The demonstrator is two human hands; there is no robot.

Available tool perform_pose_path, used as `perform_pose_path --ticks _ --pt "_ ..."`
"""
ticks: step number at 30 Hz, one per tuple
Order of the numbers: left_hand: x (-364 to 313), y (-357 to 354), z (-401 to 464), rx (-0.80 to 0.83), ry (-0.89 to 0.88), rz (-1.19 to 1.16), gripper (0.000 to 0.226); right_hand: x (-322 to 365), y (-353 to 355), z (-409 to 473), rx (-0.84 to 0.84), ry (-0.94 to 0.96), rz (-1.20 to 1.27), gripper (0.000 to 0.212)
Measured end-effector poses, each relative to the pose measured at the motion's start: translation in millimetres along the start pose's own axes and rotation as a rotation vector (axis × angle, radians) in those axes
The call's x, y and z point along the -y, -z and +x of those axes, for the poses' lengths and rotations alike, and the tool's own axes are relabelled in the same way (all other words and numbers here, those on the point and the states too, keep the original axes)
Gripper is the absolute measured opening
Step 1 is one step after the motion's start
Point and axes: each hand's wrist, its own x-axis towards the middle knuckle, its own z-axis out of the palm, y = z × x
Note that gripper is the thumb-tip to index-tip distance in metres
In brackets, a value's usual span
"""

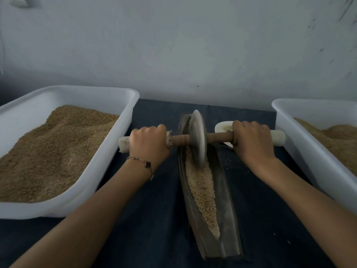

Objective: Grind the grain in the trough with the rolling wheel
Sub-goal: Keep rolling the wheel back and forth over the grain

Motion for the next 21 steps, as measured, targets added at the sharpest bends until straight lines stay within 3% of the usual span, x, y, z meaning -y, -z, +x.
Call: perform_pose_path --ticks 6,13,18,21 --pt "5 17 -46 0.074 -0.044 -0.036 0.029 3 42 -44 -0.068 0.093 0.045 0.021" --pt "2 60 -104 0.076 -0.086 -0.087 0.038 -12 84 -90 -0.069 0.175 0.098 0.037" --pt "1 63 -100 0.086 -0.133 -0.111 0.036 -10 79 -88 -0.085 0.176 0.088 0.042" --pt "3 41 -81 0.135 -0.058 -0.015 0.031 -9 62 -75 -0.050 0.142 0.072 0.041"
